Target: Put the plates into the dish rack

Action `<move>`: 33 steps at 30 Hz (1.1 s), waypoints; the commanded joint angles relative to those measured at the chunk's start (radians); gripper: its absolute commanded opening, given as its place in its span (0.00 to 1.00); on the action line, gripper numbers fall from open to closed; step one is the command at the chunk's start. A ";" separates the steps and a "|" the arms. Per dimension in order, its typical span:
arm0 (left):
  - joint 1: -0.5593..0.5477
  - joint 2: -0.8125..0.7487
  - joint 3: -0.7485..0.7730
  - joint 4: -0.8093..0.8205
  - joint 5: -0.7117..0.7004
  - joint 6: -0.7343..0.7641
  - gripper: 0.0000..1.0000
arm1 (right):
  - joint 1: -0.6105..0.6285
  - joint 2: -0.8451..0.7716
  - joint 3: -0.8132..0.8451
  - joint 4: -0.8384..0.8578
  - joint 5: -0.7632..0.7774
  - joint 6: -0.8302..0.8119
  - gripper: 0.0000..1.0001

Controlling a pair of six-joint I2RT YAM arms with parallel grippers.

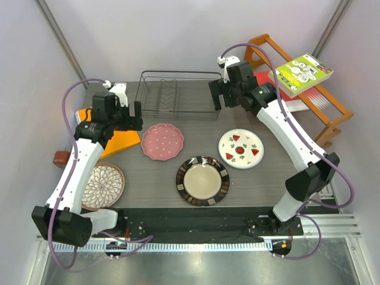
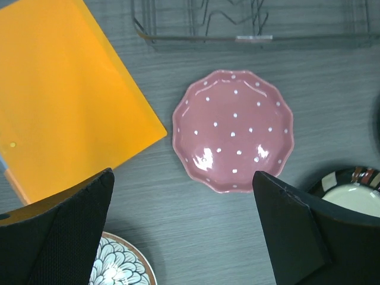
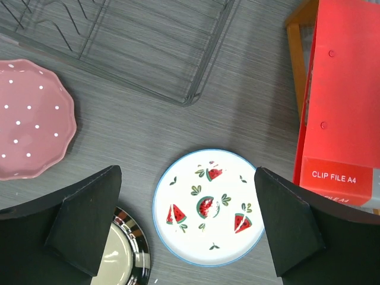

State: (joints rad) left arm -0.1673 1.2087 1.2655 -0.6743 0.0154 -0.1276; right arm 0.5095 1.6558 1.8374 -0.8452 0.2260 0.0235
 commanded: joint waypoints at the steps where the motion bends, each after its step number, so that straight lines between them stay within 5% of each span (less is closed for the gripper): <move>1: -0.085 0.041 -0.047 0.018 -0.037 0.090 0.99 | 0.004 -0.034 -0.043 0.109 0.025 -0.069 1.00; 4: -0.145 0.093 -0.075 0.022 -0.045 0.120 0.99 | 0.004 -0.040 -0.072 0.170 0.032 -0.178 1.00; 7: -0.162 0.139 -0.078 0.041 -0.022 0.095 0.81 | 0.001 -0.048 -0.110 0.242 -0.023 -0.258 1.00; 9: -0.163 0.187 -0.083 0.064 -0.019 0.053 0.25 | 0.000 -0.047 -0.158 0.335 -0.024 -0.261 0.98; 11: -0.163 0.231 -0.086 0.102 -0.019 0.019 0.00 | -0.003 -0.012 -0.152 0.363 -0.042 -0.255 0.96; 15: -0.167 0.325 -0.092 0.147 -0.019 -0.015 0.00 | -0.025 0.082 -0.101 0.359 -0.129 -0.281 0.87; 24: -0.237 0.547 -0.032 0.167 -0.002 -0.052 0.00 | -0.065 0.208 0.008 0.363 -0.189 -0.306 0.88; 33: -0.279 0.603 -0.078 0.124 -0.006 -0.105 0.00 | -0.118 0.326 0.154 0.368 -0.204 -0.312 0.90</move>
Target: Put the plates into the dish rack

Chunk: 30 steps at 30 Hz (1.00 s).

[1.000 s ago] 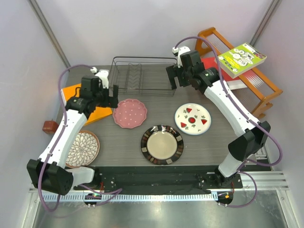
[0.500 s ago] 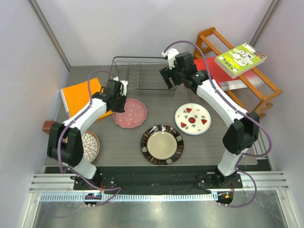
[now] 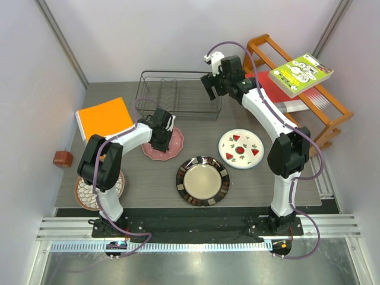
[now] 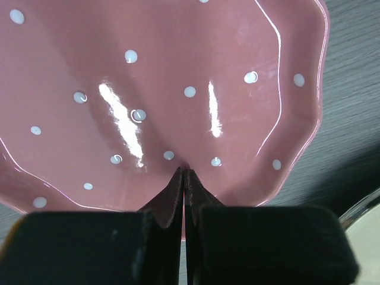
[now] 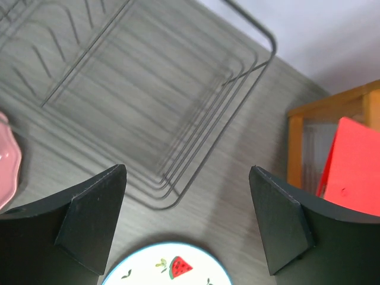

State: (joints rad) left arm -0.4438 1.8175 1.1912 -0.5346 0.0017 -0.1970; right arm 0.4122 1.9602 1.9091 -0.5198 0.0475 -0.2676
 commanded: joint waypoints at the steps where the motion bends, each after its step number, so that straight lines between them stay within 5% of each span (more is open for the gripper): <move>1: -0.003 -0.012 -0.011 -0.027 0.006 -0.042 0.00 | -0.024 0.038 0.090 0.041 -0.031 -0.036 0.90; 30: -0.036 -0.276 -0.251 -0.229 0.124 -0.125 0.00 | -0.039 0.078 0.151 -0.023 -0.061 -0.050 0.92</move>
State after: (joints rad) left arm -0.4759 1.5639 0.9535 -0.7147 0.1081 -0.2829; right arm 0.3691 2.0712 2.0212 -0.5194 -0.0036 -0.3378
